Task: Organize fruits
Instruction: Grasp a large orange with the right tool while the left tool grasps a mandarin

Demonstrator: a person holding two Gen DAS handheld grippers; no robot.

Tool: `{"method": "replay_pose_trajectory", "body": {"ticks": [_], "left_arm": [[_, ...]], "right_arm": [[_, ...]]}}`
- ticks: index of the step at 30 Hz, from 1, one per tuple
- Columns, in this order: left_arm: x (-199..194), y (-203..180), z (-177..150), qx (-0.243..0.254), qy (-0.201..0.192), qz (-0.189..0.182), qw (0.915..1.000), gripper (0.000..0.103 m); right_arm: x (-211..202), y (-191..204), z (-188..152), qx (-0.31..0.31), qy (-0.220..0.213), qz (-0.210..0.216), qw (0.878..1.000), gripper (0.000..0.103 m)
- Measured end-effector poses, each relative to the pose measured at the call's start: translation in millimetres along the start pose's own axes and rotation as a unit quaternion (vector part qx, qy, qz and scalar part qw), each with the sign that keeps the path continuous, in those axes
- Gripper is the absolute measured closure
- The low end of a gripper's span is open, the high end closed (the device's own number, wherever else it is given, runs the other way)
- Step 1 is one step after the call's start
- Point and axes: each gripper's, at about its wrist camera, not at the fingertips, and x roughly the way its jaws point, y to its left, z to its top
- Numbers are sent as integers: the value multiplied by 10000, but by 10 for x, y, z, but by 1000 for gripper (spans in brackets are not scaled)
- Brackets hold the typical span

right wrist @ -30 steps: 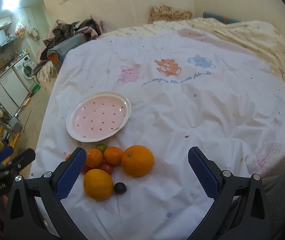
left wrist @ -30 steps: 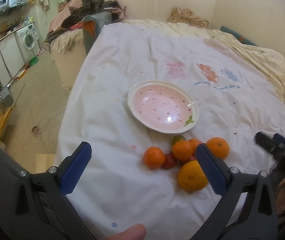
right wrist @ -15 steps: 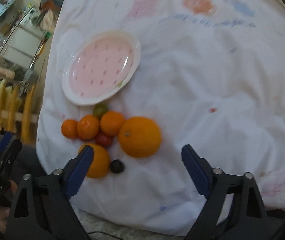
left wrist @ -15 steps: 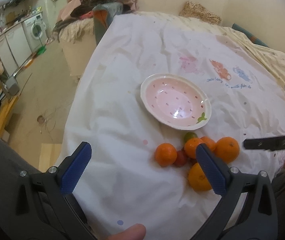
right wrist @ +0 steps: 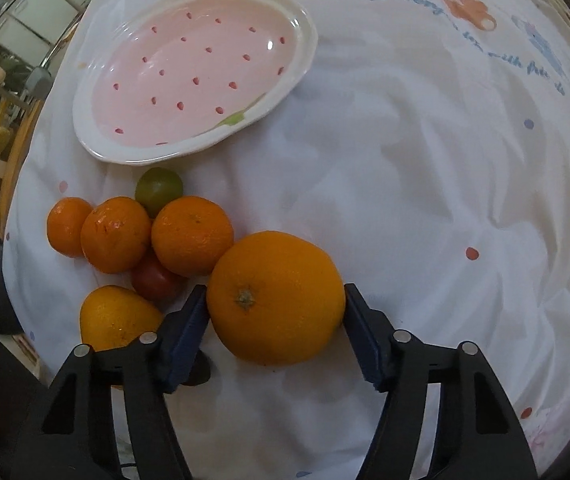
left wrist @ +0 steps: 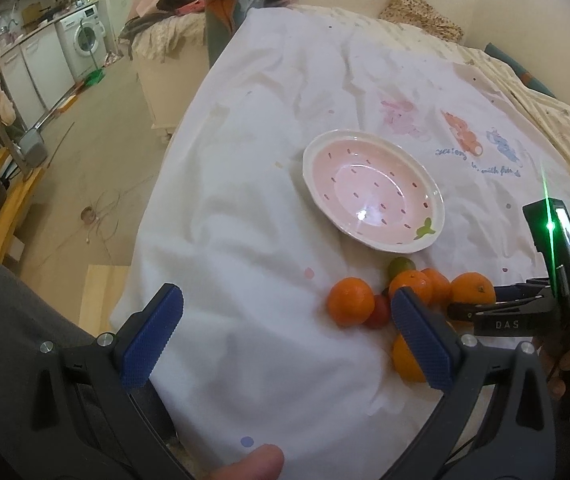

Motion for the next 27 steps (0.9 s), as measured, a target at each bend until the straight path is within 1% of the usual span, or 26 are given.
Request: {"method": "replay_pose_trajectory", "body": {"ticks": [4,7,9,11,14,16,18,20,21,24,27], "left_arm": [[18,-25,-10,80,107,-23,9999,0],[19,-66,-17,165,162,-116,9997,0],[-11,-127,-20,272,133,-162,9994,0],[-7,-208,-23,391,188,-229,9988,0],[54,-402,-66,661,467,-445,9957,0],[113,-557,-117,925,647,-535,9922,0],[226,-715,-192,1124,961,-649,9869,1],[357,-825,-258,1125,1308,-834,9815,4],[439,-897,-297,1147,1468,-868,9786,4],[570,-1045,-333,1264,1612,-820,9754,5],[675,-1178,-342,1402,1695,-766,9725,5]], "right_arm": [[-113,-64,-28,189,-101,171,9996,38],[-347,-152,-131,409,-368,356,9979,38],[-524,-209,-194,558,-612,494,9953,38],[-681,-256,-274,718,-837,633,9919,38],[-766,-330,-375,1001,-1061,812,9860,39],[-816,-385,-442,1217,-1208,820,9818,39],[-831,-434,-499,1344,-1334,746,9791,39],[-877,-532,-551,1553,-1476,811,9734,39],[-886,-551,-557,1618,-1522,835,9714,39],[-872,-612,-549,1797,-1590,820,9673,39],[-846,-655,-560,1862,-1568,859,9661,39]]}}
